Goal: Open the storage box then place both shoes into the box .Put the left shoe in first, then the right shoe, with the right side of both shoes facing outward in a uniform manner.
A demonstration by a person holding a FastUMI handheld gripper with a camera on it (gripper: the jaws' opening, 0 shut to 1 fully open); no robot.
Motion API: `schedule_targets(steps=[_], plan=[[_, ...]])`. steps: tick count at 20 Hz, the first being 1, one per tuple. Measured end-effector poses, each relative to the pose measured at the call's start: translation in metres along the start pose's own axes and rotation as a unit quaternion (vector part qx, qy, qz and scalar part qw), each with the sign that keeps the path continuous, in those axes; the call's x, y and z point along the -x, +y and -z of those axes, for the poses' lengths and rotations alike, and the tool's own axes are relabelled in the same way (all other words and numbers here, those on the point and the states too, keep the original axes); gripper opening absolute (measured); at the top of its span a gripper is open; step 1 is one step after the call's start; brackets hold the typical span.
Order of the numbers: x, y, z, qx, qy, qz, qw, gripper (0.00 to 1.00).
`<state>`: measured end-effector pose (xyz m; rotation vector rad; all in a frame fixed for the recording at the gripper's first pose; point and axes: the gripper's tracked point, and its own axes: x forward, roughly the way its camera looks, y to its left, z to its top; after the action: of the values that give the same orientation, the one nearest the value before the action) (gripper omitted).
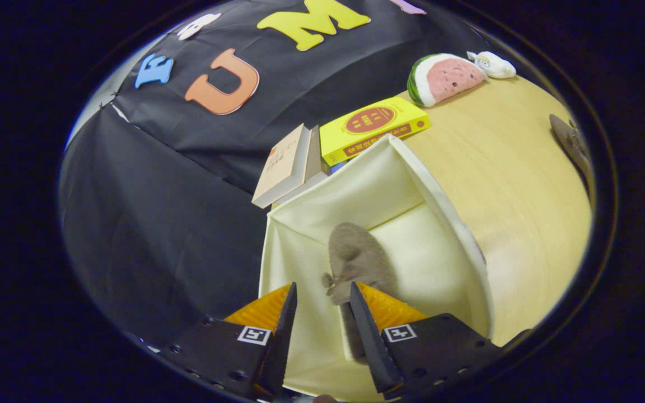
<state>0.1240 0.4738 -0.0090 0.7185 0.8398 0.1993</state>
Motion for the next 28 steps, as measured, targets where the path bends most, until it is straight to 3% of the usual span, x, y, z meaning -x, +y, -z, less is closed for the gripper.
schedule_targets(steps=[2,4,9,16,22,26,28], plan=[[0.01,0.0,-0.002,0.027,-0.003,-0.01,1.0,0.77],[0.021,0.003,-0.004,0.061,-0.009,-0.024,0.998,0.84],[0.062,0.005,-0.029,0.19,-0.085,-0.027,0.978,0.94],[0.132,-0.016,-0.065,0.312,-0.168,-0.03,0.934,0.96],[0.191,-0.103,-0.127,0.345,-0.212,-0.005,0.914,0.95],[0.225,-0.205,-0.168,0.38,-0.2,0.061,0.901,0.95],[0.242,-0.267,-0.191,0.373,-0.192,0.106,0.902,0.95]])
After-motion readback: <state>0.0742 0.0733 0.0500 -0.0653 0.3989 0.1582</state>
